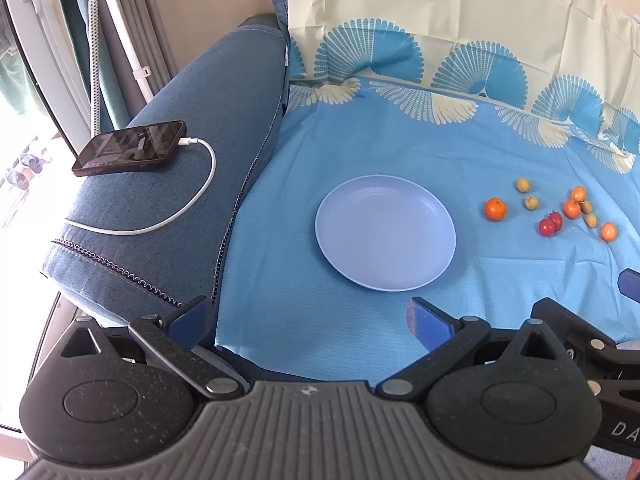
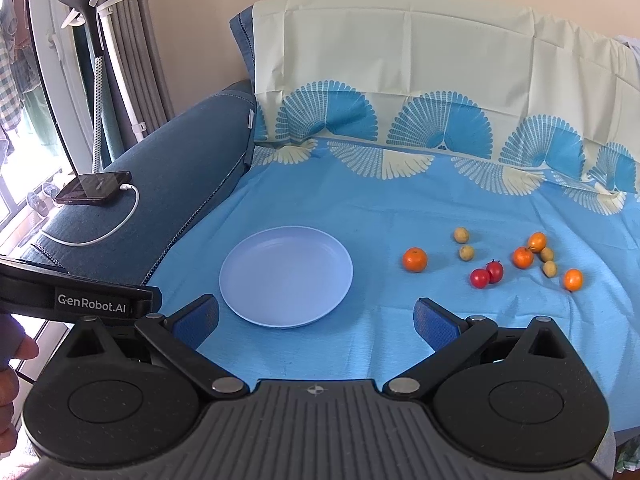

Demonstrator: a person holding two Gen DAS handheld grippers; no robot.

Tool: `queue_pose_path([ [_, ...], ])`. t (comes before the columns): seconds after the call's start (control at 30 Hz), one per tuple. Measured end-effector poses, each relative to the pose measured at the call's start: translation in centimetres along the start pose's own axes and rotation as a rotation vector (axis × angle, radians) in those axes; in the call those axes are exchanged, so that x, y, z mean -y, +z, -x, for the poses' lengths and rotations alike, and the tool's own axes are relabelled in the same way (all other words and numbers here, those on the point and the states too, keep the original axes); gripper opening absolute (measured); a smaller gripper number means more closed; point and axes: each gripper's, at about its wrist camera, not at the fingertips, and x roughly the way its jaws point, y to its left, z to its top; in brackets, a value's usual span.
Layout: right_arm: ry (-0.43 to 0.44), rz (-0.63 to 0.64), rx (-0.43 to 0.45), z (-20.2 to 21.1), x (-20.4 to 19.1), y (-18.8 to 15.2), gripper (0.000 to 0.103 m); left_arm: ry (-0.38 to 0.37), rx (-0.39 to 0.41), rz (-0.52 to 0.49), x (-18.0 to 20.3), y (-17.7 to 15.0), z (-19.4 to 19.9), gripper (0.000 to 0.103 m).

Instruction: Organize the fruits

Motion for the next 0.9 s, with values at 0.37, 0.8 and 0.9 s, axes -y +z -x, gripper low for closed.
queue_pose_path([
  [0.37, -0.002, -0.018, -0.012, -0.29, 0.17, -0.18, 0.103, -0.001, -0.001, -0.004, 0.01, -0.08, 0.03, 0.103],
  [0.8, 0.011, -0.034, -0.024, -0.44, 0.36, -0.61, 0.103, 0.006, -0.005, -0.004, 0.02, -0.20, -0.10, 0.103],
  [0.9, 0.013, -0.032, -0.025, -0.45, 0.34, -0.66, 0.103, 0.004, -0.004, -0.005, -0.01, -0.22, -0.11, 0.103],
])
